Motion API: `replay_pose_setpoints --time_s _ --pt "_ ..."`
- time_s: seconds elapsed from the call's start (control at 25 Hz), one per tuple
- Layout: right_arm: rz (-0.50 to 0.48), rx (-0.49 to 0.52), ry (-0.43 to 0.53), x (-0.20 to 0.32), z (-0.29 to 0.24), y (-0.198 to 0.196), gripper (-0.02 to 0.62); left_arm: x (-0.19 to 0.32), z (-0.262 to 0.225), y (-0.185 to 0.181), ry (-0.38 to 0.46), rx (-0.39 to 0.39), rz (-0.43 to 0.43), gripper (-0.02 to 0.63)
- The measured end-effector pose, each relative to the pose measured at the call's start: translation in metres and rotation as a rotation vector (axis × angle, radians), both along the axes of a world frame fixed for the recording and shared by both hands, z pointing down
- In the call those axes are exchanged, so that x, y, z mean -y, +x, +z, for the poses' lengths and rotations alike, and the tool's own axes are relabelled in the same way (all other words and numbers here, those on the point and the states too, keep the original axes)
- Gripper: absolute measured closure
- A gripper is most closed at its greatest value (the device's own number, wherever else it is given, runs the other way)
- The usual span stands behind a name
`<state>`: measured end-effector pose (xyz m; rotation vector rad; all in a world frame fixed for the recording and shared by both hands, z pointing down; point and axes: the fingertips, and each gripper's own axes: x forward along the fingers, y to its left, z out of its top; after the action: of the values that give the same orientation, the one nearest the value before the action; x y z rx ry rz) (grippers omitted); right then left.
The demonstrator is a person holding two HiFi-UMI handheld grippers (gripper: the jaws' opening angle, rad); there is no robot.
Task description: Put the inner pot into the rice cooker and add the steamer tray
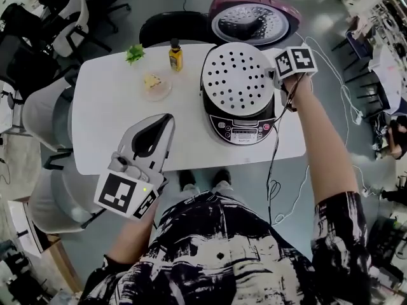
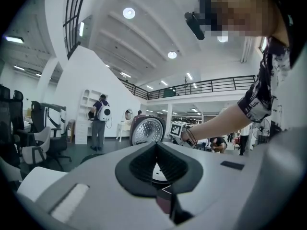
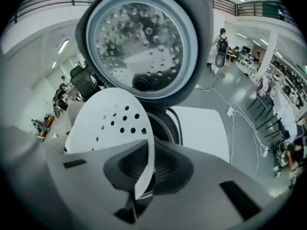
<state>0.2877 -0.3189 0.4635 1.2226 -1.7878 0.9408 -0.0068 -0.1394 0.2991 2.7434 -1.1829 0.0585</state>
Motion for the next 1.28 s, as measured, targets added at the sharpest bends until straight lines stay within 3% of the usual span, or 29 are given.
replay_pose_setpoints --time_s 0.48,1.28 --pt "0.033 -0.058 -0.089 -0.003 0.056 0.026 0.588 0.005 0.016 0.013 -0.038 0.013 -0.021 0.601" --pt "-0.168 -0.295 -0.083 -0.005 0.062 0.027 0.538 0.003 0.02 0.024 -0.051 -0.01 -0.026 0.601"
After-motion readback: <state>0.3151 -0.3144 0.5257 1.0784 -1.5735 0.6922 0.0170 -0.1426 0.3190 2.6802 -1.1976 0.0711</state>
